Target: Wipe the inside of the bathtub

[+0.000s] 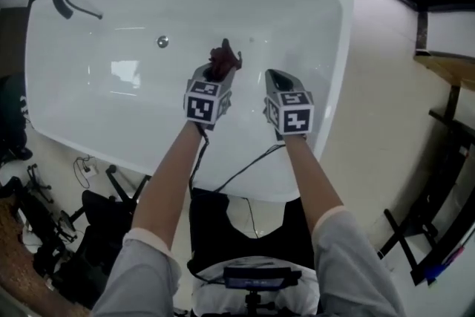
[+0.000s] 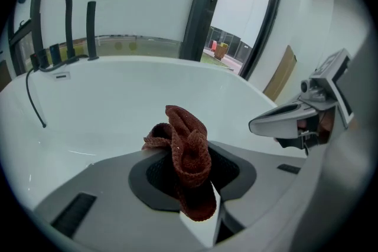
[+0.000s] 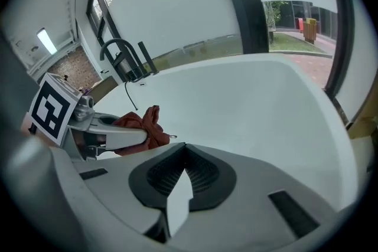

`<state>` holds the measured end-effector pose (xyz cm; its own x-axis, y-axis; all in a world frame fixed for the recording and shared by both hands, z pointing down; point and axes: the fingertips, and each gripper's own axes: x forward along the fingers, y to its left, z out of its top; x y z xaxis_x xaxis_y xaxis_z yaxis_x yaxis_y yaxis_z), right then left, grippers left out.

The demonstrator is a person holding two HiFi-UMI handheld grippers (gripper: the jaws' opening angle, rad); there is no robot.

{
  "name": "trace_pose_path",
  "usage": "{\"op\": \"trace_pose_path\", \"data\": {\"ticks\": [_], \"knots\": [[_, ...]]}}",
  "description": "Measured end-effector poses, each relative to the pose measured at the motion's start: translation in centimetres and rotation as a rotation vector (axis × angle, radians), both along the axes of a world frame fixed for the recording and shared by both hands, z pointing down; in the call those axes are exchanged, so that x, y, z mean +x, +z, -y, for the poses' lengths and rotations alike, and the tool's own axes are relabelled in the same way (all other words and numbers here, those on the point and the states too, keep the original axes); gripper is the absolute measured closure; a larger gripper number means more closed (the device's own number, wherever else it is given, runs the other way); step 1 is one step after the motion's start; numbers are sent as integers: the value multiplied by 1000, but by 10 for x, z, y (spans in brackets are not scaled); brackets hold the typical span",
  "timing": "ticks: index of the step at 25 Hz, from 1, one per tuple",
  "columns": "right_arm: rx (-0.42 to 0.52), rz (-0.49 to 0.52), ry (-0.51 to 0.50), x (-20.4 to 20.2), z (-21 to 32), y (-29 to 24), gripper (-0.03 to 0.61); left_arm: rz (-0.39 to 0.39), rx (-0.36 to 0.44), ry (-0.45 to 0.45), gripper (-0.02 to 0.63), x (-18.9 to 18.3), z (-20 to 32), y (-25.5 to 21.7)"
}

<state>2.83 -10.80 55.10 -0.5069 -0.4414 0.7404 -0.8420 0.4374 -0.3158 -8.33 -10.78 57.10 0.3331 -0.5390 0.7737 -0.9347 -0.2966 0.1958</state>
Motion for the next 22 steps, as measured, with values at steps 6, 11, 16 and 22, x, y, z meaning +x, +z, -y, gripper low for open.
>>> {"op": "trace_pose_path", "data": {"ticks": [6,11,16,22], "knots": [[-46,-8,48,-9,17,82,569,51,-38,57,494,1,26,94],[-76,-1,78,-22,21,135,569,63,-70,103,494,6,34,165],[-87,-2,142,-20,31,177,569,91,-90,144,494,10,48,228],[-108,19,201,-23,31,214,569,142,-102,207,494,10,63,287]]}}
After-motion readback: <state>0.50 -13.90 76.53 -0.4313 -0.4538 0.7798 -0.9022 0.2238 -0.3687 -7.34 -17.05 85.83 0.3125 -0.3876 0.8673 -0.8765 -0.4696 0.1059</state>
